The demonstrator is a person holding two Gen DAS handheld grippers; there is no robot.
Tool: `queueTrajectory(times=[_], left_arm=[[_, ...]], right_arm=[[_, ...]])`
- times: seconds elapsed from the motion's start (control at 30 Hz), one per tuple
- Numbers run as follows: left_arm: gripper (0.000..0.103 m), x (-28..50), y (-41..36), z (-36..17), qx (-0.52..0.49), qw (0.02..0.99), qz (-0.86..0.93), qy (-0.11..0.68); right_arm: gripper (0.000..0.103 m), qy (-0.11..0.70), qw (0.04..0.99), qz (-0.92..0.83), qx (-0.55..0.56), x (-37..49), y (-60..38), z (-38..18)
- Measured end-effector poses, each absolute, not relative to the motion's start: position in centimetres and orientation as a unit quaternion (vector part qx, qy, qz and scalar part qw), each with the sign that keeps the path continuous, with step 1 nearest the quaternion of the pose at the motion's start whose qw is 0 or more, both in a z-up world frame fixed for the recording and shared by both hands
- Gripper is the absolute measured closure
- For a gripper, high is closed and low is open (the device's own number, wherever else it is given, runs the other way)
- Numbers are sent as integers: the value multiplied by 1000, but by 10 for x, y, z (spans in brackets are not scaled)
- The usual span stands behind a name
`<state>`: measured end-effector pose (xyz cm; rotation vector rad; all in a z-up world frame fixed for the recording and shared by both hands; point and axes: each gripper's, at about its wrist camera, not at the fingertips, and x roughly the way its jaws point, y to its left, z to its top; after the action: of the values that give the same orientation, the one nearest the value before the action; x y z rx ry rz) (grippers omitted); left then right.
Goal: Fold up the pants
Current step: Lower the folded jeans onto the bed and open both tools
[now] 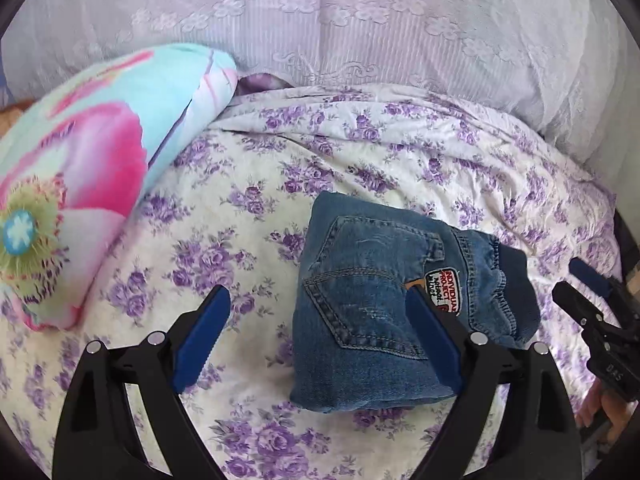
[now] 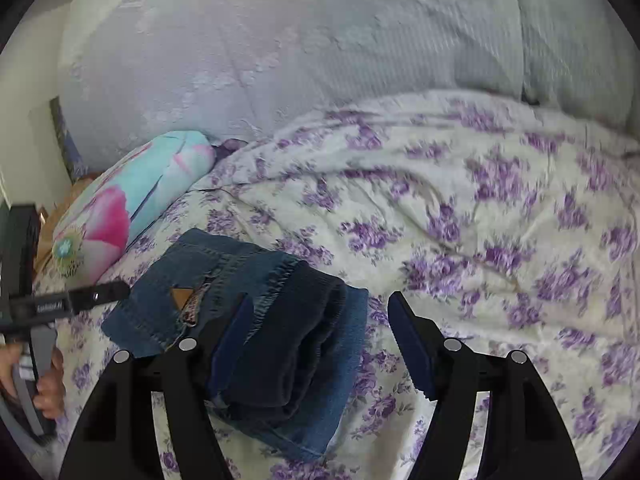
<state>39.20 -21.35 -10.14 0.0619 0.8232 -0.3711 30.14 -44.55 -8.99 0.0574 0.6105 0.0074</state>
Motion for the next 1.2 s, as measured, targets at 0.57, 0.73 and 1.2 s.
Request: queueTrajectory(times=[0.57,0.73,1.2], left_arm=[[4,374,-232,-136,116,908,-126,383],[4,361,-242,-130,147,911,-118,366],[4,315,-231,-47,90,930,-129,332]], right_arm=[[37,345,935,-47,59,290,-431,-134],[37,275,961,-31,1,277,-400,-104],[19,383,921,-40,63,292,-410,-135]])
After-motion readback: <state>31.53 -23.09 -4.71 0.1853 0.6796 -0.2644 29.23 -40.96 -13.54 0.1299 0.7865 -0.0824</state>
